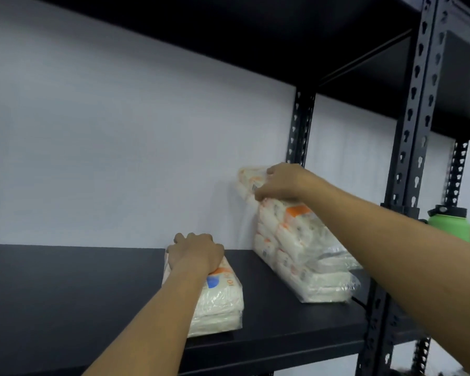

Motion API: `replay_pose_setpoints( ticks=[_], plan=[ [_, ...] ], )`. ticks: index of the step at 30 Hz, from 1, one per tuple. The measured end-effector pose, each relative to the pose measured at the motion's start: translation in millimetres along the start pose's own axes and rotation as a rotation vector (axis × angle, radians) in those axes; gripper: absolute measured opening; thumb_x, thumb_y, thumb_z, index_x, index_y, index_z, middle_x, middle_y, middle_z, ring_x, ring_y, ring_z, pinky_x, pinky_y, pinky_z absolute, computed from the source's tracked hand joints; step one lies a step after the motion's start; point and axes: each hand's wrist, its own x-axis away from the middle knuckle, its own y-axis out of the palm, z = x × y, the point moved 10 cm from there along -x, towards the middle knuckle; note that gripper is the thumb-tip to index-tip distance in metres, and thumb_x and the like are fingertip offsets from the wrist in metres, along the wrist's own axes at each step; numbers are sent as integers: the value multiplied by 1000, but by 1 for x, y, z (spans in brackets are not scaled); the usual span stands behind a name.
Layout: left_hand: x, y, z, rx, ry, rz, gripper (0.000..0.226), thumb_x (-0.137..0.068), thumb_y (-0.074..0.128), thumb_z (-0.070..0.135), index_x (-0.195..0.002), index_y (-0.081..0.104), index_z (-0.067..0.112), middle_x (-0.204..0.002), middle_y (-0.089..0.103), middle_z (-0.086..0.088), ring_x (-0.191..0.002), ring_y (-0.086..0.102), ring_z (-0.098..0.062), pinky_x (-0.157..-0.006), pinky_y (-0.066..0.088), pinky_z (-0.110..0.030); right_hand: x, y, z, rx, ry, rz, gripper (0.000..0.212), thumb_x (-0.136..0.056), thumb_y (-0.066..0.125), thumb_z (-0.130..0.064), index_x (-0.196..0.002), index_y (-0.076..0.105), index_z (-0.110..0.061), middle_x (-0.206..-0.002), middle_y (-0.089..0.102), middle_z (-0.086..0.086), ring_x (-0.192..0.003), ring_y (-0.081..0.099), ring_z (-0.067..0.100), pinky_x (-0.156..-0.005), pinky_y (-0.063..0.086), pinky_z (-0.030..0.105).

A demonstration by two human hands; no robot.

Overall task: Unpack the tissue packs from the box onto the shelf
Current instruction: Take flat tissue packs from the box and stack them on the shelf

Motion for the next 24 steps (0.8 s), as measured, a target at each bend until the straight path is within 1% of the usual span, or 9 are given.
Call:
replay_pose_setpoints(
  ticks=[3,7,10,13,15,18,20,22,24],
  plan=[
    [-5,2,5,-2,13,5,41,-95,30,40,-124,56,28,-124,56,-3,-126,36,-27,-100,39,-45,-14,-16,15,43,17,28,73,-62,67,-54,-129,59,-24,-127,62,0,-102,64,24,-93,52,41],
    [-11,6,11,4,25,12,41,-94,30,41,-122,57,28,-122,56,-3,-124,37,-26,-98,39,-44,-33,-10,41,115,39,14,83,-56,65,-60,-132,54,-31,-129,57,0,-105,58,27,-95,49,45],
    [-17,9,13,16,25,19,42,-94,30,41,-122,57,28,-120,57,-3,-123,38,-26,-97,39,-43,-42,-2,61,85,50,-22,86,-64,70,-58,-143,47,-32,-133,56,0,-106,58,26,-93,50,40],
    [-22,12,13,37,21,15,42,-95,30,41,-125,56,29,-120,57,-2,-124,37,-26,-96,40,-42,-51,6,72,45,44,-61,79,-76,72,-49,-147,44,-29,-137,54,2,-111,56,26,-88,49,36],
    [-24,13,16,38,25,15,42,-95,31,42,-125,56,29,-120,57,-2,-124,37,-25,-96,40,-42,-58,13,74,37,32,-70,78,-77,72,-48,-147,44,-28,-138,54,3,-111,56,26,-89,50,36],
    [-27,15,17,35,24,13,42,-95,30,42,-125,56,29,-121,56,-2,-125,36,-25,-95,40,-41,-68,31,74,33,19,-106,82,-79,72,-49,-150,41,-24,-144,49,2,-111,55,24,-85,47,33],
    [-29,16,18,36,27,15,42,-95,30,41,-125,56,30,-120,56,-1,-124,36,-25,-95,40,-41,-75,42,73,49,1,-133,80,-81,71,-48,-150,41,-21,-149,46,0,-120,53,23,-86,45,31],
    [-31,16,18,39,27,15,41,-94,30,40,-124,56,30,-118,56,-1,-123,36,-24,-95,41,-41,-80,47,72,61,-8,-146,76,-84,70,-47,-149,44,-19,-151,44,0,-128,49,24,-91,43,31],
    [-32,17,19,44,27,14,41,-94,30,39,-124,56,30,-117,56,0,-122,37,-24,-95,41,-41,-86,51,73,55,-8,-149,68,-84,70,-46,-143,52,-18,-147,48,1,-126,51,24,-94,42,32]
  ],
)
